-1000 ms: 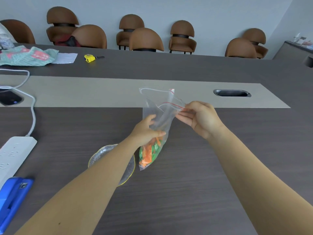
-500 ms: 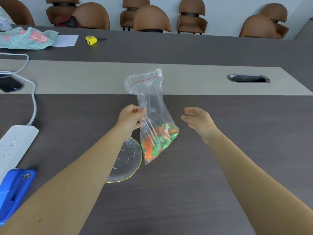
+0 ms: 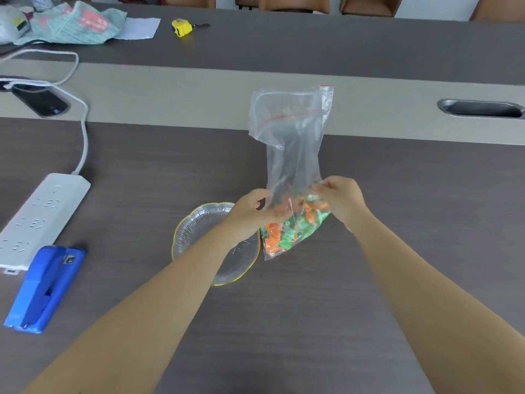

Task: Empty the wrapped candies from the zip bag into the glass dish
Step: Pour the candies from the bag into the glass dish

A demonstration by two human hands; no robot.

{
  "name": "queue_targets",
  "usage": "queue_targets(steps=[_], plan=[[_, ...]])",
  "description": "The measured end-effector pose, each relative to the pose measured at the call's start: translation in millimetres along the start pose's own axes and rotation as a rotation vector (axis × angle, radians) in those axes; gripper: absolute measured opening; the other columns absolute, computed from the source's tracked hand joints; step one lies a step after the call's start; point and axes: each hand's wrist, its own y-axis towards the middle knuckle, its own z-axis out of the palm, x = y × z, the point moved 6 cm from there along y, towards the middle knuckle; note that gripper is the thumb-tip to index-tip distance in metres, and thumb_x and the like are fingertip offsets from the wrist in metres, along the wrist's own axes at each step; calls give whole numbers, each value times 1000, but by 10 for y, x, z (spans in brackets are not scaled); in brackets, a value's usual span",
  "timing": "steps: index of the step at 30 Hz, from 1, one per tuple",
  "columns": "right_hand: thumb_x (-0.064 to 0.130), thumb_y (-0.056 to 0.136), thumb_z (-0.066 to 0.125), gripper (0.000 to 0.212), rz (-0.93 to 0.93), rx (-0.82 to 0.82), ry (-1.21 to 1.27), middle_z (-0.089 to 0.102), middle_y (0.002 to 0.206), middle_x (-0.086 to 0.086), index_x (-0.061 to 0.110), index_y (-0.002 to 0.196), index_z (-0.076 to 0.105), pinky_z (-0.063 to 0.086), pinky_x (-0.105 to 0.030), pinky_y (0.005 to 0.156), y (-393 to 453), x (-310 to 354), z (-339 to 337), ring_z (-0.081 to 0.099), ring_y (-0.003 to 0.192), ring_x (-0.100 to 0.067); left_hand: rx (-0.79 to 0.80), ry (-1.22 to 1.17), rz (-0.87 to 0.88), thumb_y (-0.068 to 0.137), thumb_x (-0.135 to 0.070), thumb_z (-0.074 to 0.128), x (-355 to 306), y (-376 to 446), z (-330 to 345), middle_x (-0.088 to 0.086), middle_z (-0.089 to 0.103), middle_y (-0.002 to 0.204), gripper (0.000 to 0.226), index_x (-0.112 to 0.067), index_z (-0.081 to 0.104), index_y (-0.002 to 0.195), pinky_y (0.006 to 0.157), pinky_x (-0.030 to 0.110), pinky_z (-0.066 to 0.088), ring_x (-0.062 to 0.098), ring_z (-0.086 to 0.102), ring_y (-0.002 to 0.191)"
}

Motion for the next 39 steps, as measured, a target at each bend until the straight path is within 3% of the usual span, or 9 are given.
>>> queue_targets(steps=[5, 10, 13, 19, 23, 26, 28, 36, 39], plan=[[18, 85, 55, 30, -77, -53, -22, 46, 60, 8, 18, 57, 45, 31, -23, 50, -98, -6, -205, 38, 53, -10, -174, -57, -49, 82, -21, 60, 12, 55, 3, -2, 64, 68, 13, -9, 65, 79, 61, 21, 37, 20, 56, 74], [18, 85, 53, 28, -123, -45, -25, 46, 60, 1, 18, 59, 43, 30, -23, 52, -292, -8, -343, 38, 54, -12, -157, -112, -21, 90, -29, 48, -93, -29, 76, 13, 68, 98, 27, -6, 61, 90, 57, 7, 41, 15, 51, 82], [17, 86, 52, 28, -153, -39, 42, 53, 75, -14, 17, 60, 42, 36, -30, 64, -426, 43, -384, 46, 69, -21, -161, -127, -11, 92, -31, 43, -124, -155, 58, 7, 65, 84, 27, -18, 50, 69, 71, 26, 39, 17, 46, 75], [17, 90, 44, 25, -201, 23, 7, 47, 63, -1, 15, 65, 41, 37, -26, 59, -761, 229, -213, 43, 59, -14, -80, -166, -37, 95, -32, 37, -24, -524, -120, -9, 59, 49, 20, -23, 49, 81, 41, 15, 34, 1, 39, 29], [19, 91, 44, 27, -160, 44, 11, 50, 62, 0, 19, 65, 40, 40, -29, 62, -1020, 252, 80, 49, 62, -18, -38, -218, -94, 95, -30, 37, 218, -778, -330, -3, 58, 68, 18, -26, 51, 84, 44, 16, 40, 4, 57, 46], [22, 91, 43, 25, -102, 101, 37, 53, 67, -4, 21, 66, 40, 44, -40, 67, -1207, 195, 409, 59, 77, -34, 17, -209, -183, 94, -33, 38, 536, -933, -505, 4, 56, 87, 20, -26, 54, 102, 61, 26, 37, 16, 51, 72], [22, 91, 43, 24, -72, 118, 55, 53, 66, -4, 21, 67, 40, 44, -42, 69, -1333, 148, 622, 58, 78, -34, 29, -189, -227, 93, -35, 39, 765, -1020, -625, 6, 56, 88, 23, -24, 55, 107, 61, 26, 31, 15, 49, 66], [22, 89, 46, 27, 30, 13, 52, 46, 69, -4, 16, 66, 35, 34, -25, 52, -1565, -117, 1170, 40, 60, -15, -59, -96, -252, 91, -34, 46, 1230, -1130, -858, 4, 46, 74, 20, -15, 53, 89, 52, 24, 26, 14, 33, 55], [22, 88, 50, 18, 61, -15, 155, 42, 68, 5, 14, 74, 41, 39, -12, 42, -1586, -128, 1188, 43, 60, -10, -94, -112, -181, 86, -41, 51, 1268, -1173, -891, 9, 47, 78, 30, -11, 52, 84, 58, 26, 33, 20, 41, 68]])
